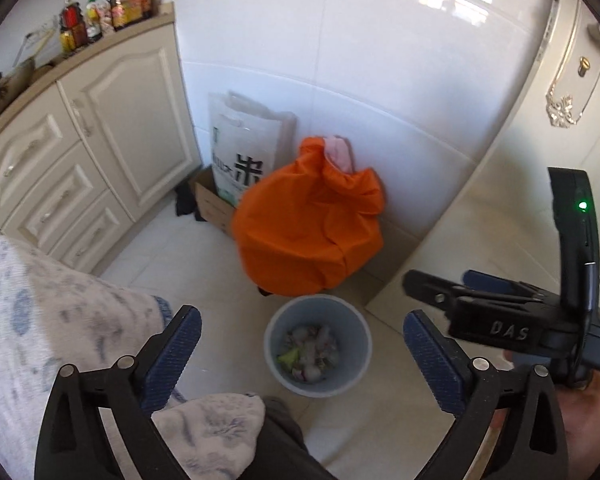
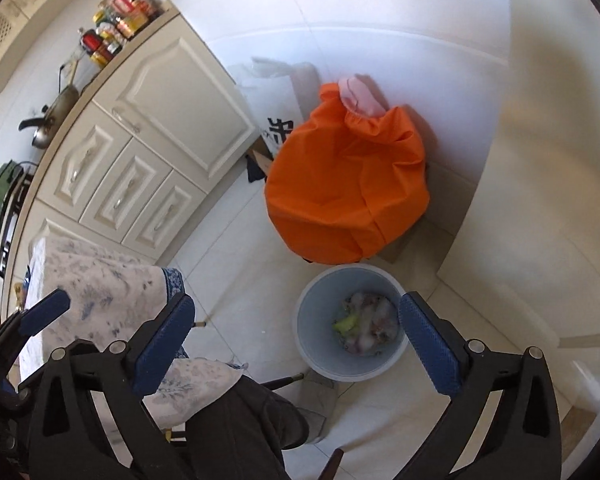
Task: Collect trash
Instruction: 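Move both open tools back over the table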
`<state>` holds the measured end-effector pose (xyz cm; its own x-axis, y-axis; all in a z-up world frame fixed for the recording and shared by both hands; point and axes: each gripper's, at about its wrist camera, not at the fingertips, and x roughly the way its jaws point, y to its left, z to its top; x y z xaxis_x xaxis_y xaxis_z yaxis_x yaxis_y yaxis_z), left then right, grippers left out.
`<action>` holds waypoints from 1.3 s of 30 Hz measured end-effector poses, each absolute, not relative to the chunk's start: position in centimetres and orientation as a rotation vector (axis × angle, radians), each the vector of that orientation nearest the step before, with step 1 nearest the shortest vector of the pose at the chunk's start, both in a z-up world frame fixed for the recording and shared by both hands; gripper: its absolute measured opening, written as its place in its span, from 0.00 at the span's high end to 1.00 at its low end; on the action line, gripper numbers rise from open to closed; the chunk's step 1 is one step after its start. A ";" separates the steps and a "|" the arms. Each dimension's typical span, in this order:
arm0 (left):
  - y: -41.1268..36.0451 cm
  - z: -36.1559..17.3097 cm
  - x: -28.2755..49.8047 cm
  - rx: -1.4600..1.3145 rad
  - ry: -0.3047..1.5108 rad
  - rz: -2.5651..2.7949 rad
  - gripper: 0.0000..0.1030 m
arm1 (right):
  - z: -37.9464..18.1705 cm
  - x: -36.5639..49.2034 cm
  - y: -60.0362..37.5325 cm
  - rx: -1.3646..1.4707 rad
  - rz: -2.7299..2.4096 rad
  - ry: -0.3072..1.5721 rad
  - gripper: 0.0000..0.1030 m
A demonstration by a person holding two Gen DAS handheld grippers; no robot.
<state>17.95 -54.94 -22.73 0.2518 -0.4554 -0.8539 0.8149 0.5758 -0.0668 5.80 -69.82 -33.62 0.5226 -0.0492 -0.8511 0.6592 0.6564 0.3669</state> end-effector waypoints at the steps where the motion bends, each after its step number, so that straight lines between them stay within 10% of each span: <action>1: -54.4 -22.1 17.7 0.423 0.966 -0.897 0.03 | -33.1 5.7 -69.6 0.750 -0.476 0.927 0.00; 39: -8.7 -9.7 8.9 0.023 0.533 -0.272 0.01 | -10.9 20.3 -38.0 0.223 0.137 0.633 0.00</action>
